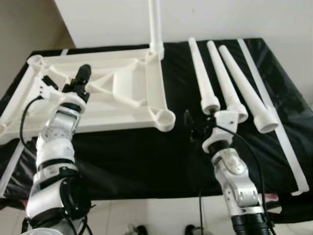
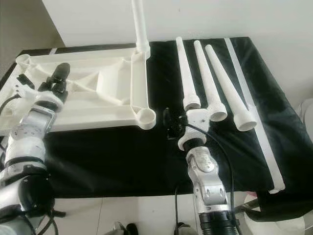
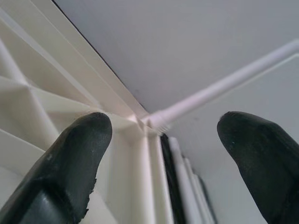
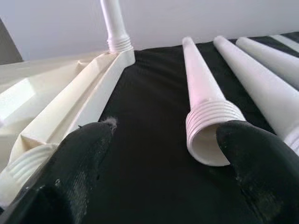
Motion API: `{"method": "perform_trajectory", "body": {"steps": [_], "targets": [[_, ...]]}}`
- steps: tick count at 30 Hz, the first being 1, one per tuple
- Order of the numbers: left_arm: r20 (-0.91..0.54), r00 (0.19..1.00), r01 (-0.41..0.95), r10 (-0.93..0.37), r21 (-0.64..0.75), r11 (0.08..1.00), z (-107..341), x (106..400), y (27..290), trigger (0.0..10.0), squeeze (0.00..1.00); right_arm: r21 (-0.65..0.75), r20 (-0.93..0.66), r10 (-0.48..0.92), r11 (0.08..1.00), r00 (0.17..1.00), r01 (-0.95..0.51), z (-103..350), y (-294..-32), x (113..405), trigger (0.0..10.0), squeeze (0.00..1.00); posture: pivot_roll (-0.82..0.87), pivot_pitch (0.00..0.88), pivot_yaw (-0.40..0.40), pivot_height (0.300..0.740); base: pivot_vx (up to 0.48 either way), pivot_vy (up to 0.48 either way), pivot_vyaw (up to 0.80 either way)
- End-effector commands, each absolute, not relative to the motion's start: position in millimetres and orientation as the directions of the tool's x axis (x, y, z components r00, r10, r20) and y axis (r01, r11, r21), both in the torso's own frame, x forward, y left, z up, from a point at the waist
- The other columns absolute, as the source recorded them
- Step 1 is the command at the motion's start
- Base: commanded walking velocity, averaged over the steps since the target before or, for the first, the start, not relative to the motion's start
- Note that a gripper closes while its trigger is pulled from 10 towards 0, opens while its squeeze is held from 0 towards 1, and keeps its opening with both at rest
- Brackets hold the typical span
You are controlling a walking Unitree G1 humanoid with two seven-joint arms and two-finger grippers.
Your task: Building children table
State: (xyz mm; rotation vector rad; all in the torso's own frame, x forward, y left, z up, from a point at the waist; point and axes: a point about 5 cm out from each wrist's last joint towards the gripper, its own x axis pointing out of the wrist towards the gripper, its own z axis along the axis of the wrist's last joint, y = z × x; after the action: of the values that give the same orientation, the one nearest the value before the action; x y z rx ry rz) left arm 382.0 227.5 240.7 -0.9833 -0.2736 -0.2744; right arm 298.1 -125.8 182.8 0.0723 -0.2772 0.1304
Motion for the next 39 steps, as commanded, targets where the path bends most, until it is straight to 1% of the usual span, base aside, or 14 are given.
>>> {"method": "perform_trajectory", "body": {"steps": [1, 2, 3, 5, 6, 17, 22, 23, 25, 26, 31, 32, 38, 39], "targets": [[0.358, 0.924, 0.374, -0.134, -0.769, 0.519, 238.7, 378.6, 226.3, 10.0, 1.00, 0.072, 0.279, 0.101, 0.990, 0.955, -0.125, 180.4, -124.4, 295.5, 10.0, 0.00, -0.12, 0.166, 0.070, 0.740, 0.000, 0.000, 0.00], [0.364, 0.919, 0.388, -0.153, -0.758, 0.525, 239.7, 377.7, 224.3, 10.0, 1.00, 0.075, 0.276, 0.100, 0.989, 0.956, -0.126, 179.6, -123.2, 295.4, 10.0, 0.00, -0.12, 0.164, 0.070, 0.740, 0.000, 0.000, 0.00], [0.365, 0.911, 0.411, -0.192, -0.762, 0.500, 239.0, 376.5, 219.1, 10.0, 0.00, 0.088, 0.272, 0.095, 0.989, 0.958, -0.123, 178.0, -119.4, 295.1, 10.0, 0.00, -0.12, 0.159, 0.071, 0.740, 0.000, 0.000, 0.00], [0.364, 0.908, 0.419, -0.207, -0.767, 0.486, 238.4, 375.7, 217.3, 10.0, 0.00, 0.093, 0.271, 0.092, 0.988, 0.958, -0.121, 177.6, -118.0, 295.0, 10.0, 0.00, -0.12, 0.159, 0.071, 0.740, 0.000, 0.000, 0.00], [0.369, 0.900, 0.436, -0.232, -0.766, 0.472, 236.9, 373.7, 213.8, 10.0, 1.00, 0.099, 0.270, 0.092, 0.988, 0.958, -0.122, 177.3, -115.6, 294.8, 10.0, 0.00, -0.12, 0.159, 0.071, 0.740, 0.000, 0.000, 0.00], [0.260, 0.745, 0.612, -0.614, -0.631, 0.476, 230.0, 355.2, 181.3, 10.0, 1.00, 0.094, 0.272, 0.109, 0.986, 0.956, -0.140, 176.2, -108.4, 297.7, 10.0, 0.00, -0.11, 0.151, 0.079, 0.740, 0.000, 0.000, 0.00], [0.236, 0.731, 0.622, -0.640, -0.615, 0.484, 228.2, 353.0, 178.1, 10.0, 1.00, 0.089, 0.273, 0.109, 0.987, 0.956, -0.137, 176.3, -109.5, 298.5, 10.0, 0.00, -0.11, 0.151, 0.079, 0.740, 0.000, 0.000, 0.00], [0.254, 0.703, 0.653, -0.664, -0.599, 0.463, 232.1, 349.9, 175.5, 4.8, 0.00, 0.086, 0.276, 0.097, 0.988, 0.956, -0.125, 176.9, -113.4, 300.2, 10.0, 0.00, -0.11, 0.148, 0.080, 0.740, 0.000, 0.000, 0.00], [0.265, 0.681, 0.676, -0.682, -0.585, 0.448, 234.9, 347.1, 173.3, 4.8, 0.00, 0.083, 0.278, 0.088, 0.990, 0.957, -0.115, 177.4, -116.2, 301.4, 10.0, 0.00, -0.11, 0.148, 0.080, 0.740, 0.000, 0.000, 0.00], [0.263, 0.674, 0.681, -0.691, -0.585, 0.441, 236.2, 346.4, 172.4, 0.0, 0.00, 0.082, 0.281, 0.079, 0.991, 0.956, -0.106, 178.2, -118.8, 302.6, 10.0, 0.00, -0.11, 0.148, 0.082, 0.740, 0.000, 0.000, 0.00], [0.158, 0.662, 0.734, -0.733, -0.337, 0.590, 239.6, 343.5, 173.8, 0.0, 0.00, 0.080, 0.286, 0.070, 0.992, 0.956, -0.097, 179.3, -120.6, 304.1, 10.0, 0.00, -0.11, 0.150, 0.082, 0.740, 0.000, 0.000, 0.00], [0.116, 0.687, 0.719, -0.718, -0.252, 0.648, 239.9, 344.5, 175.4, 9.1, 0.00, 0.080, 0.286, 0.069, 0.992, 0.956, -0.096, 178.8, -120.7, 303.9, 10.0, 0.00, -0.11, 0.151, 0.081, 0.740, 0.000, 0.000, 0.00], [-0.002, 0.804, 0.594, -0.594, -0.001, 0.804, 233.0, 355.3, 185.5, 10.0, 0.07, 0.081, 0.283, 0.070, 0.992, 0.956, -0.097, 177.1, -120.6, 303.2, 10.0, 0.00, -0.10, 0.154, 0.081, 0.740, 0.000, 0.000, 0.00], [0.006, 0.815, 0.579, -0.579, 0.019, 0.815, 234.5, 355.9, 186.7, 10.0, 1.00, 0.082, 0.283, 0.070, 0.992, 0.957, -0.097, 176.8, -120.5, 303.4, 10.0, 0.00, -0.10, 0.157, 0.079, 0.740, 0.000, 0.000, 0.00]]}}
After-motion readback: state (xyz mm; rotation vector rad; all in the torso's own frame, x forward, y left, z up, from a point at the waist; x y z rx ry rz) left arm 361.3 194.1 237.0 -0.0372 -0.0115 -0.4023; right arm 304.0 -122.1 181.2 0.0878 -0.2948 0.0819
